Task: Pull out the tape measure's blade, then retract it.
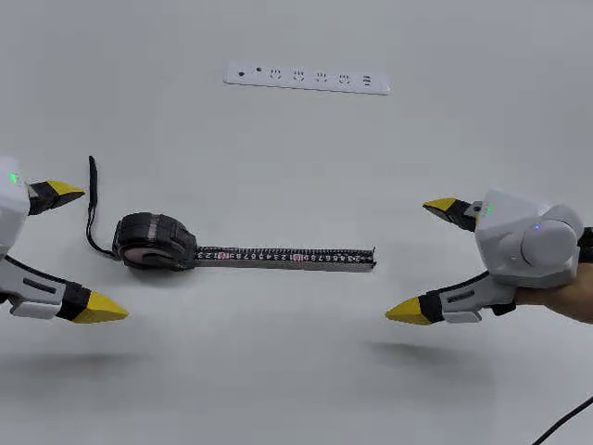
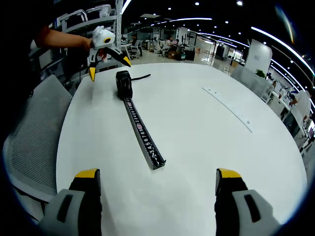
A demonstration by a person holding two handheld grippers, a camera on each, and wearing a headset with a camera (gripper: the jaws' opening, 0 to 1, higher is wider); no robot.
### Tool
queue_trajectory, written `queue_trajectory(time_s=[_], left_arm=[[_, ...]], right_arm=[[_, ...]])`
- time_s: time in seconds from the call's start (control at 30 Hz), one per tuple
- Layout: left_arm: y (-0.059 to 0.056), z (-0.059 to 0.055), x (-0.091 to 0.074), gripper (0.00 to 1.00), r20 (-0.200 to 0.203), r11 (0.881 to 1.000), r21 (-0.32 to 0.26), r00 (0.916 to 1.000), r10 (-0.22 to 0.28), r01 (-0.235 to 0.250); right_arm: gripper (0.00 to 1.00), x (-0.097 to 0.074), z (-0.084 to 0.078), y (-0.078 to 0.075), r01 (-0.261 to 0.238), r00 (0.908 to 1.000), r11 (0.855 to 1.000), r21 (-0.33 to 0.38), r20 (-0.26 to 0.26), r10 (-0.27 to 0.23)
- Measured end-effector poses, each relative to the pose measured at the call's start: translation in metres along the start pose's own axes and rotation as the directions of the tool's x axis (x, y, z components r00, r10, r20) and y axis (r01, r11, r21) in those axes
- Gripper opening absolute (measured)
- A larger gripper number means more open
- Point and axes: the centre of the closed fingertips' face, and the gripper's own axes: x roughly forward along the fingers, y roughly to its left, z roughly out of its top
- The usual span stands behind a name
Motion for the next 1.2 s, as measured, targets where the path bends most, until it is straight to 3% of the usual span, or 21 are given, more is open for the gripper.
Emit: queue_trajectory(time_s=[0.43, 0.67, 0.8, 1.2], left_arm=[[-0.012, 0.002, -0.012, 1.00, 0.072, 0.994, -0.090, 0.9951, 0.069, -0.062], [-0.019, 0.001, -0.015, 1.00, 0.086, 0.985, -0.130, 0.9883, 0.126, -0.114], [-0.023, 0.004, -0.019, 1.00, 0.108, 0.974, -0.166, 0.9789, 0.174, -0.154], [-0.043, 0.010, -0.026, 1.00, 0.157, 0.955, -0.219, 0.9592, 0.235, -0.198]], right_arm=[[0.99, -0.014, -0.005, 0.006, 0.085, 0.9958, 0.992, 0.095, 0.026, -0.088], [0.98, -0.020, -0.003, 0.011, 0.122, 0.9908, 0.983, 0.137, 0.042, -0.128], [0.98, -0.022, 0.000, 0.017, 0.148, 0.9857, 0.975, 0.164, 0.055, -0.159], [0.98, -0.025, 0.006, 0.041, 0.178, 0.9766, 0.958, 0.224, 0.079, -0.200]])
